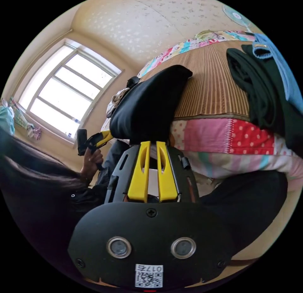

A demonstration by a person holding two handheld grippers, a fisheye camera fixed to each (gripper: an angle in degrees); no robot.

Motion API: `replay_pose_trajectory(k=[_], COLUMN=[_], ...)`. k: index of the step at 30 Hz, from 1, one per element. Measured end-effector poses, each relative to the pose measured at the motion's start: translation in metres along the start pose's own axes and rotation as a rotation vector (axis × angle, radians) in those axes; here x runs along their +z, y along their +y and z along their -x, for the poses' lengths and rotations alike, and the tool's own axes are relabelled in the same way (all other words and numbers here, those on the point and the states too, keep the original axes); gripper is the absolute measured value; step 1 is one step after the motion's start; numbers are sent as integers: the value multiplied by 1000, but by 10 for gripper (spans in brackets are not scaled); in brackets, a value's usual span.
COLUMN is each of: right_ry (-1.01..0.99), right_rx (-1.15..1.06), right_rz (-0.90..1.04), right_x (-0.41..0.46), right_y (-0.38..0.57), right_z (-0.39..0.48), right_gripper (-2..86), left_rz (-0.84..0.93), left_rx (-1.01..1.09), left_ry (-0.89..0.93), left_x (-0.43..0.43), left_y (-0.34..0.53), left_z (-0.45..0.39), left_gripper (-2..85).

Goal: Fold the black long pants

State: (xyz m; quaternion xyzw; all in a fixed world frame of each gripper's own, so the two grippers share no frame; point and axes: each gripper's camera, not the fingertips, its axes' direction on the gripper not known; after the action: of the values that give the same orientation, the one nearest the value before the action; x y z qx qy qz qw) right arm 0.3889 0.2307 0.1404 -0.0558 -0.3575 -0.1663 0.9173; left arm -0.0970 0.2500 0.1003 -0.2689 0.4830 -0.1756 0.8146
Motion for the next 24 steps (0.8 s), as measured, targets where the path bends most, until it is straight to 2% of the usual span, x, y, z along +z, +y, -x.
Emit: replay_pose_trajectory(k=[3,7,11,13,16,18,22,24], right_ry=[34,-62,84,112,50,-101,-169,-333], right_rx=[3,-34,40,86,122,143,133,142], right_rz=[25,41,74,118,2,-38,-27,-5], right_x=[-3,18,72,94,86,88,84,71], right_y=[-47,-102,-127,-120,-85,-57,-39,-39], right_z=[-9,-12,-16,-22,-26,-34,-40,-50], right_gripper=[154,179,245,262,239,217,176,135], left_rz=[-19,13,54,112,64,91,123,106], left_rx=[-43,-73,-90,-155,-213,-245,-316,-368], left_ry=[19,-3,-247,-270,-134,-26,140,182], left_x=[-20,-15,2,8,-13,-22,-27,-42], left_y=[-55,-124,-160,-156,-134,-125,-114,-110], left_z=[25,51,70,84,104,118,137,140], left_gripper=[160,203,231,237,204,175,149,134])
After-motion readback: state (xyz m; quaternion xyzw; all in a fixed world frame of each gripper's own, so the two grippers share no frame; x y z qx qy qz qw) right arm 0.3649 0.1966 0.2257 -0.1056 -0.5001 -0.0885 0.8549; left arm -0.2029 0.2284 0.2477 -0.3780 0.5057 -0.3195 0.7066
